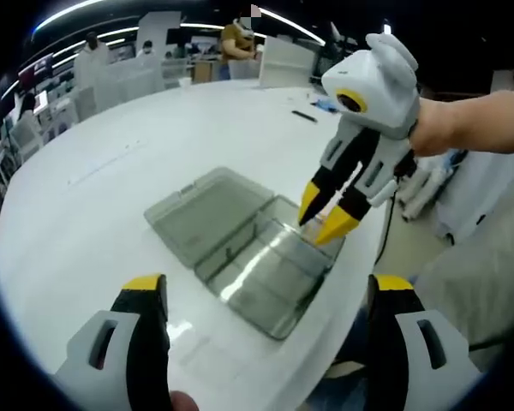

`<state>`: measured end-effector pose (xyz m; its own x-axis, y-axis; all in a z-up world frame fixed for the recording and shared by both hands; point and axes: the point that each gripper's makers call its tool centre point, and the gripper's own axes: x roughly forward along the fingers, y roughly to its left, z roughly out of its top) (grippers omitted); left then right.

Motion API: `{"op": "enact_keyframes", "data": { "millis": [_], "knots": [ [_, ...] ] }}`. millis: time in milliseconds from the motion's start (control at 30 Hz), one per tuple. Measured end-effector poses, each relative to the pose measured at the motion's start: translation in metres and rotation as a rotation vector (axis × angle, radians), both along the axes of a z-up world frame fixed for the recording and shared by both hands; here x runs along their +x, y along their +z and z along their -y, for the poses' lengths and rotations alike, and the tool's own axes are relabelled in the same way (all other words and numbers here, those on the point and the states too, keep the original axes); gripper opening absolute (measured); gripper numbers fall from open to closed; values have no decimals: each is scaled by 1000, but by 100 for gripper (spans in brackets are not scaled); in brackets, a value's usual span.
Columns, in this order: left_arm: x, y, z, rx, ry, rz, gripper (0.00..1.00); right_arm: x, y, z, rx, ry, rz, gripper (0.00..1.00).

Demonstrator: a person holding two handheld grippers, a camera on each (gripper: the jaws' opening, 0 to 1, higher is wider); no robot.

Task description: Insert the divider into the dual guide fixture by aligning both edges with the guide slots and pushing it downward to the bottom, including one-sided entry, uneven engagement, binding, and posture correction.

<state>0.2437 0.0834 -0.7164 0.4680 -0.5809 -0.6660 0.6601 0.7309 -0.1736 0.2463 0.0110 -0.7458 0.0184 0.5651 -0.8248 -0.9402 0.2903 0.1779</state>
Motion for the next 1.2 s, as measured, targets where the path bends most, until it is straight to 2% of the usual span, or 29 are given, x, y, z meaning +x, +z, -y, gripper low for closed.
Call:
{"op": "enact_keyframes", "data": {
  "millis": [100,367,867,1000,1200],
  "knots": [
    [-1,0,-2,-5,12,-6,95,-2,0,2,1,26,18,17],
    [-3,-1,-3,-14,24,-10,96,-3,3,0,62,113,96,26],
    [-1,-6,-11,-35,68,-40,96,-14,3,-3,144,193,147,41],
    [0,-5,-12,-45,80,-44,97,-16,5,-5,175,204,164,47],
    [1,-5,-12,-51,91,-51,97,-16,6,-5,197,210,184,50]
  ]
}}
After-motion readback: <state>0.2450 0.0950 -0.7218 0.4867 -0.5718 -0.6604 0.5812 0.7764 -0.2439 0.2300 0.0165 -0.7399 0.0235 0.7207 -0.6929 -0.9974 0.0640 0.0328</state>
